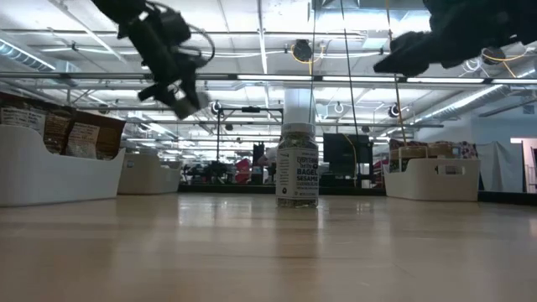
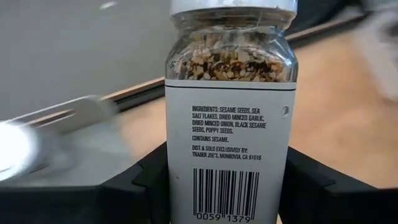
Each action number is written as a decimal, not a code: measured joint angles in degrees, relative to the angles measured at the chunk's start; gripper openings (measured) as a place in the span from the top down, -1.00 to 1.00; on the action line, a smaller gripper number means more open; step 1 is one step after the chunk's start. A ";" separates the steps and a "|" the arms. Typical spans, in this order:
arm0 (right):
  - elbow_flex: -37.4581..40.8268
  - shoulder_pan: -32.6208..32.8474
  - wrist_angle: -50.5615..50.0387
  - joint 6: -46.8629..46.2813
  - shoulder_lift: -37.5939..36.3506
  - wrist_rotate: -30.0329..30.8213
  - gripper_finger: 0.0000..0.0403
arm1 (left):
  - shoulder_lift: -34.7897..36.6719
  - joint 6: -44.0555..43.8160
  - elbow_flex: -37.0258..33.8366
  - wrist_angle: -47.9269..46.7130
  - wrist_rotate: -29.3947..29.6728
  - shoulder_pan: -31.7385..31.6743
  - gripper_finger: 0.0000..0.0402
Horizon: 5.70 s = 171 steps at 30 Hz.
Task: Sort spices by type
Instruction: Put the white seasoning bottle into the gray bin
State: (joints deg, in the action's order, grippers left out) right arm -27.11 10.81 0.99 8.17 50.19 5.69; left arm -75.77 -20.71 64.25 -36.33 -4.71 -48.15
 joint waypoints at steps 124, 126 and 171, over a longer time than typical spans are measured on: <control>-10.62 -7.06 49.67 -1.82 30.71 1.44 0.17 | -8.07 14.88 -16.26 65.94 5.58 49.54 -0.51; -10.62 -7.10 46.86 -0.79 29.40 1.44 0.17 | -5.07 15.53 -14.13 58.47 5.43 49.29 -0.53; -10.73 -10.83 37.61 0.04 28.46 -7.66 0.16 | -9.94 34.62 -5.42 53.62 7.76 50.08 -0.55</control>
State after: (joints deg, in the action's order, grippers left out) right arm -37.85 -0.02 38.60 8.21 78.65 -1.97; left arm -85.71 13.91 58.83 17.29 3.04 1.93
